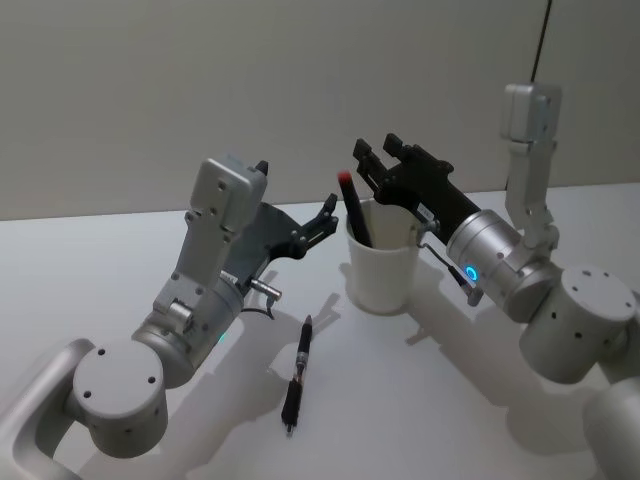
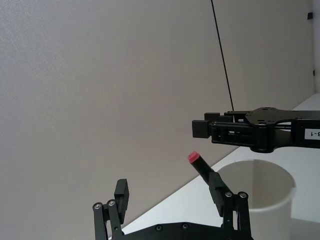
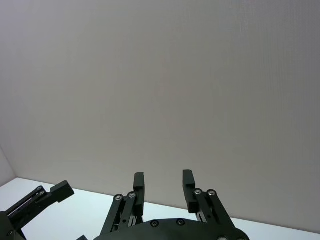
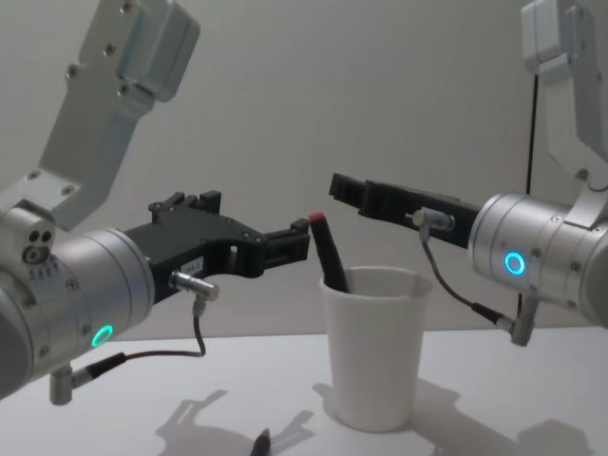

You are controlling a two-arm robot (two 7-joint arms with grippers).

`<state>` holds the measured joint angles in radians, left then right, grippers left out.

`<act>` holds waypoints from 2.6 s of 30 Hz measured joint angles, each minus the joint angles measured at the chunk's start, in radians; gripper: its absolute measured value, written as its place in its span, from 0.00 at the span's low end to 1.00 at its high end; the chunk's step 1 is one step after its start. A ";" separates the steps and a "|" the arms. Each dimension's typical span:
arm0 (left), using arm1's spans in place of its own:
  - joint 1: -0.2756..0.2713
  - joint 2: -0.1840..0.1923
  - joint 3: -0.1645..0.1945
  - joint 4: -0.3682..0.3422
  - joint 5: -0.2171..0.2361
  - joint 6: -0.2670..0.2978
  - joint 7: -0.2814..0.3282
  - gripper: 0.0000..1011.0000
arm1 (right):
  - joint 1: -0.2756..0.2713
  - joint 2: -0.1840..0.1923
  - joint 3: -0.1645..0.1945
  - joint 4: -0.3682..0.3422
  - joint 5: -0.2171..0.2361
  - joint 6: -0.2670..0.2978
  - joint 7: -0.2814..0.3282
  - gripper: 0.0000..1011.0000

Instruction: Place the pen into the pen holder.

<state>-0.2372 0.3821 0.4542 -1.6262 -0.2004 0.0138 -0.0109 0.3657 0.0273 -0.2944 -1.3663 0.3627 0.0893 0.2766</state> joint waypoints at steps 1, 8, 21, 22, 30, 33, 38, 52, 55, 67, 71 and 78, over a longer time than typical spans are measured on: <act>0.000 0.000 0.000 0.000 0.000 0.000 0.000 0.99 | 0.000 0.000 0.000 0.000 0.000 0.000 0.000 0.46; 0.000 0.000 0.000 0.000 0.000 0.000 0.000 0.99 | -0.001 0.001 0.000 -0.002 0.000 0.001 -0.001 0.68; 0.000 0.000 0.000 0.000 0.000 0.000 0.000 0.99 | 0.000 0.006 0.002 -0.014 -0.015 0.001 0.006 0.99; 0.000 0.000 0.000 0.000 0.000 0.000 0.000 0.99 | 0.000 0.007 0.002 -0.016 -0.018 0.001 0.008 0.99; 0.000 0.000 0.000 0.000 0.000 0.000 0.000 0.99 | 0.000 0.043 0.026 -0.094 -0.057 0.011 0.029 0.99; 0.000 0.000 0.000 0.000 0.000 0.000 0.000 0.99 | -0.006 0.064 0.041 -0.129 -0.066 0.019 0.032 0.99; 0.000 0.000 0.000 0.000 0.000 0.000 0.000 0.99 | -0.026 0.121 0.080 -0.214 -0.078 0.040 0.032 0.99; 0.000 0.000 0.000 0.000 0.000 0.000 0.000 0.99 | -0.080 0.261 0.183 -0.393 -0.079 0.085 0.015 0.99; 0.000 0.000 0.000 0.000 0.000 0.000 0.000 0.99 | -0.084 0.272 0.191 -0.408 -0.079 0.089 0.014 0.99; 0.000 0.000 0.000 0.000 0.000 0.000 0.000 0.99 | -0.098 0.307 0.216 -0.452 -0.078 0.101 0.008 0.99; 0.000 0.000 0.000 0.000 0.000 0.000 0.000 0.99 | -0.100 0.313 0.221 -0.460 -0.078 0.103 0.008 0.99; 0.000 0.000 0.000 0.000 0.000 0.000 0.000 0.99 | -0.103 0.319 0.226 -0.468 -0.078 0.104 0.007 0.99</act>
<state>-0.2372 0.3821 0.4542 -1.6262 -0.2004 0.0138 -0.0110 0.2629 0.3467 -0.0688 -1.8348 0.2850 0.1938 0.2835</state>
